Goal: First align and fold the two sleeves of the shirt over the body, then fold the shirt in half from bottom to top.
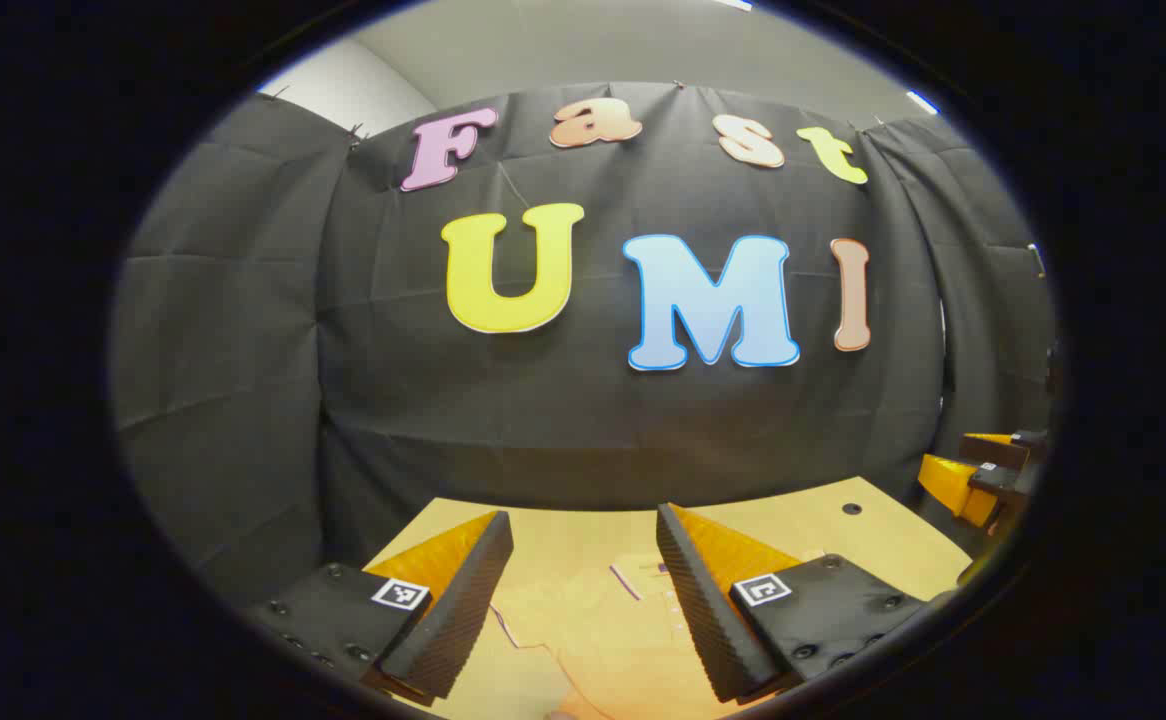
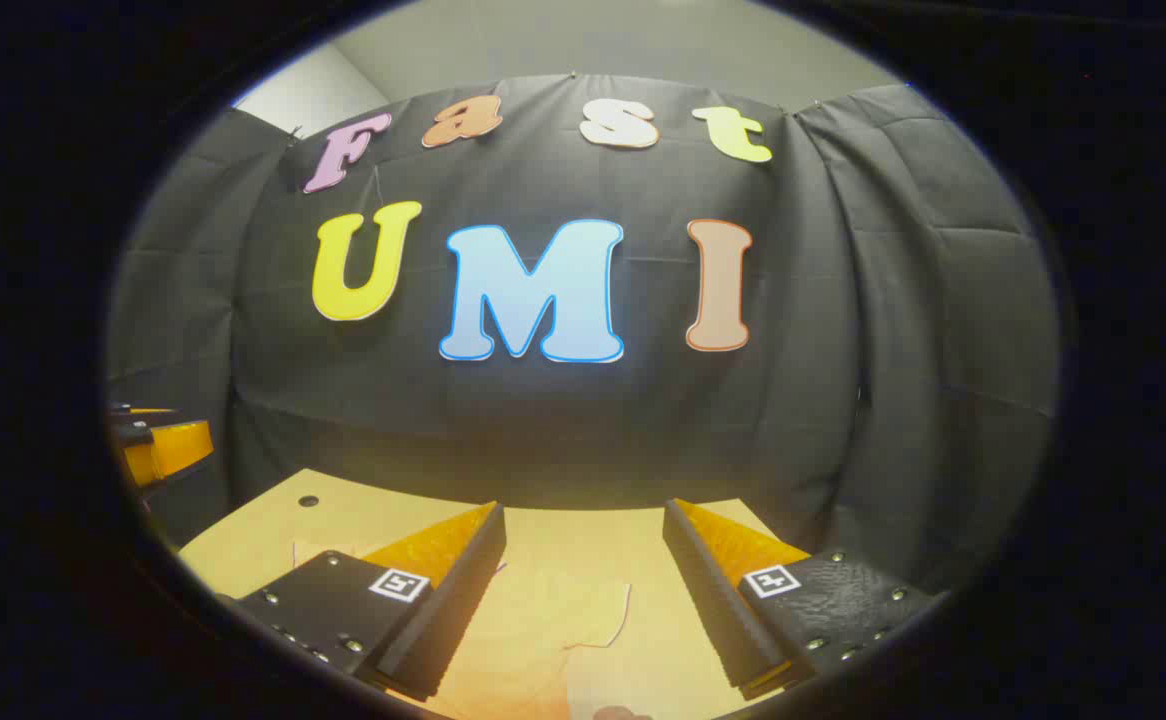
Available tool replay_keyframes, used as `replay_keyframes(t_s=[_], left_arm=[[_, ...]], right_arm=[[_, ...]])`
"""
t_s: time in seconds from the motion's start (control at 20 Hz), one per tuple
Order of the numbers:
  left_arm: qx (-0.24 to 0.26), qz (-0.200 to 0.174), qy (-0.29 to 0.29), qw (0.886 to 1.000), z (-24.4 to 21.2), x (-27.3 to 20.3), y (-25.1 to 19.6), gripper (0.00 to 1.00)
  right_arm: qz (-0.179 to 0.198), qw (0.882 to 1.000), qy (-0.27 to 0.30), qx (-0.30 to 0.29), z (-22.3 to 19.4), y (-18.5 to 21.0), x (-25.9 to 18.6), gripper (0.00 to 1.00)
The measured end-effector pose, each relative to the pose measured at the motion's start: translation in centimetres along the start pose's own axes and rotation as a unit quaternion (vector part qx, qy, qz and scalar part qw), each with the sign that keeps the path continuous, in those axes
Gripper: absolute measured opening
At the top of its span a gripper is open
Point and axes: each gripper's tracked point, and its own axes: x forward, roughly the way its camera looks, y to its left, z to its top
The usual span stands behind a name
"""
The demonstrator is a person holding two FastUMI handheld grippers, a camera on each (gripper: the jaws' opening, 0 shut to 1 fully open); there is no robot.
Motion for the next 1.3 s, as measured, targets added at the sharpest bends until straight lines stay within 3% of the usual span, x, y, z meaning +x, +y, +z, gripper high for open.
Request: replay_keyframes(t_s=[0.55,0.95,1.3], left_arm=[[-0.001,0.006,0.004,1.0,-0.5,0.9,0.4,0.94],[-0.002,0.012,0.015,1.0,-1.3,1.9,0.8,0.94],[0.005,0.021,0.024,0.999,-1.7,3.1,1.6,0.94]], right_arm=[[0.001,1.0,0.024,0.0,-2.2,0.0,2.6,0.99],[0.004,0.996,0.093,0.003,-8.0,0.0,7.7,0.99],[0.018,0.983,0.185,0.0,-15.7,0.5,11.4,0.99]])
